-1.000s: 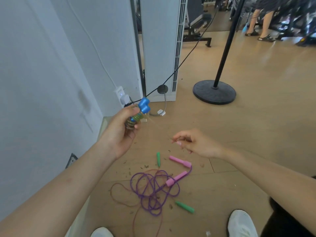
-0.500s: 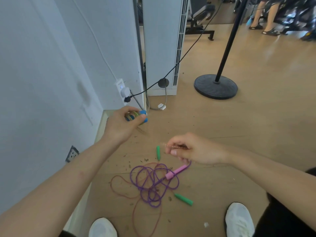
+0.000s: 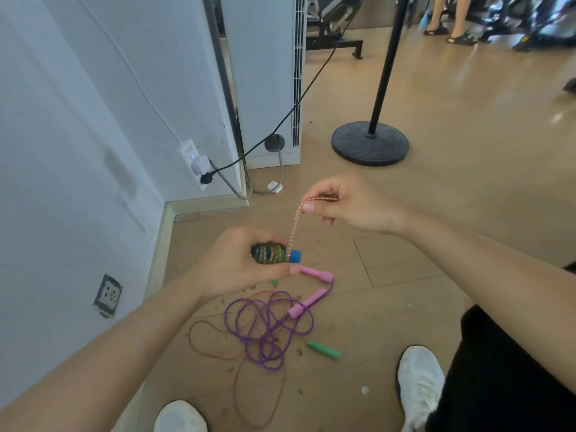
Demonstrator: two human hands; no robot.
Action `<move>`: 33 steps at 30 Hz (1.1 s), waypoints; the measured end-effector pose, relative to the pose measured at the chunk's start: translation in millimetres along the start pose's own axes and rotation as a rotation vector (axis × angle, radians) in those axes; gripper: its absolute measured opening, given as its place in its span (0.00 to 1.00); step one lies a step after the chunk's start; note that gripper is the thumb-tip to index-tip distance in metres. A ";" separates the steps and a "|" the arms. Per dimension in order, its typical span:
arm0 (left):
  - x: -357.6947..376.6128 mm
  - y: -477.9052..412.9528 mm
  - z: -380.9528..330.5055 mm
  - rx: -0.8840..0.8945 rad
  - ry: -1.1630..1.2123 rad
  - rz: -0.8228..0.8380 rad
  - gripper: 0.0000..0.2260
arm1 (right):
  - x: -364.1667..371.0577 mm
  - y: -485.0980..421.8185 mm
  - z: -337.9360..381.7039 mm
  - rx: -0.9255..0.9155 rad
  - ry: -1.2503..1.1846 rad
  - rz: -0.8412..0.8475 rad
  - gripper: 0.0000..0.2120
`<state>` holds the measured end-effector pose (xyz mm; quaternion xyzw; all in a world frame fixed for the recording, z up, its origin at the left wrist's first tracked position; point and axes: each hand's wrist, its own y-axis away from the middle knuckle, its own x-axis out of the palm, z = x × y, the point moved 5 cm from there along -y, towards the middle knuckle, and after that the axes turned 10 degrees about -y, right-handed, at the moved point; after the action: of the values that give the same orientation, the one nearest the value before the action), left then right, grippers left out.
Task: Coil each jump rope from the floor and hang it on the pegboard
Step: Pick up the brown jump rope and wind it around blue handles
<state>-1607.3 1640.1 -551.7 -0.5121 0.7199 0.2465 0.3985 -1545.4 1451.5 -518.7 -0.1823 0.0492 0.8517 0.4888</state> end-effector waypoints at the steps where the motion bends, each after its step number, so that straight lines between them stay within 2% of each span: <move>1: 0.8 0.9 -3.2 0.010 0.004 0.001 0.15 | -0.3 -0.6 -1.1 0.007 -0.003 0.006 0.03; 7: -0.2 4.8 -11.8 0.000 0.188 -0.036 0.15 | -10.5 -4.7 -5.8 0.028 -0.032 -0.053 0.02; 13: -16.6 7.6 -16.3 -0.067 0.505 -0.093 0.24 | -19.3 -7.5 -24.9 0.125 -0.170 -0.136 0.02; 19: -19.8 2.2 -6.6 -0.166 0.971 -0.147 0.20 | -3.1 -6.1 -39.0 0.185 -0.361 -0.162 0.02; 24: -26.6 -0.5 3.6 -0.357 1.254 -0.292 0.09 | 25.0 6.5 -38.7 0.156 -0.403 -0.185 0.02; 28: -30.1 0.8 13.6 -0.470 1.300 -0.389 0.06 | 67.5 23.7 -38.0 0.165 -0.395 -0.089 0.08; 31: -29.9 0.4 16.9 -0.513 1.180 -0.359 0.06 | 91.3 29.2 -31.3 0.142 -0.355 0.028 0.09; 33: -29.7 -0.1 18.7 -0.541 1.098 -0.323 0.05 | 89.5 28.4 -24.5 0.111 -0.262 0.045 0.11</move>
<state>-1596.5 1670.4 -537.7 -0.7486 0.6454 0.0578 -0.1405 -1603.9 1503.3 -576.2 -0.0410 0.0359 0.8750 0.4811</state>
